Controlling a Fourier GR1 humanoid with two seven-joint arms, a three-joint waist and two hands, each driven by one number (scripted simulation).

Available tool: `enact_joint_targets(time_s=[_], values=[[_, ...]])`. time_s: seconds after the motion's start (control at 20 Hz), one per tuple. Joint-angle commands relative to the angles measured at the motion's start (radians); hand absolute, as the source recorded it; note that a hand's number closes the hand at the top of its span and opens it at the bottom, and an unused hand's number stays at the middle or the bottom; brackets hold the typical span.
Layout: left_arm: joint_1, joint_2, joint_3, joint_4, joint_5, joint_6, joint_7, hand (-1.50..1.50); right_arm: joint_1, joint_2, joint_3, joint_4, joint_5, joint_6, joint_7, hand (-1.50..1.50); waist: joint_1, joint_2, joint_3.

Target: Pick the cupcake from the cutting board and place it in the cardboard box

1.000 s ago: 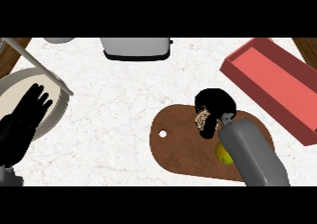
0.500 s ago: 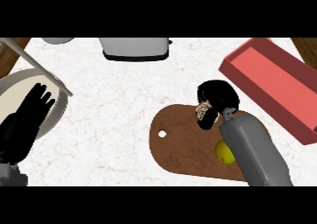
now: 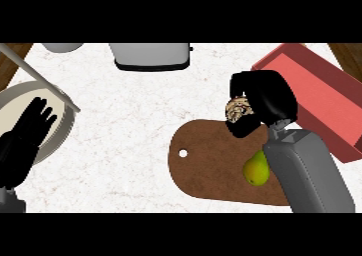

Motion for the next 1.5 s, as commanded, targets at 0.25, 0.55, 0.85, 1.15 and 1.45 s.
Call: enact_joint_targets(time_s=[0.25,0.55,0.85,1.15,1.45], values=[[0.033,0.004,0.014,-0.004,0.026,-0.040,-0.031,0.00,-0.086,-0.035,-0.168,-0.265,0.012,0.056,0.196,1.50,0.013,0.004,0.000],[-0.040,-0.001,0.005,0.033,0.006,-0.002,0.009,0.00,-0.181,-0.133,-0.291,-0.180,-0.007,0.057,0.170,1.50,0.017,0.008,0.000],[0.001,-0.016,-0.026,-0.030,-0.021,-0.002,0.013,0.00,-0.204,-0.233,-0.338,-0.030,-0.010,0.035,0.097,1.50,0.023,0.007,0.001],[-0.025,0.022,0.007,0.018,0.011,-0.043,0.006,0.00,-0.210,-0.314,-0.400,0.227,-0.032,-0.145,-0.106,1.50,0.029,0.012,0.001],[-0.009,-0.023,-0.029,-0.071,-0.012,0.012,0.063,0.00,-0.235,-0.286,-0.404,0.423,-0.038,-0.288,-0.187,1.50,0.030,0.010,0.001]])
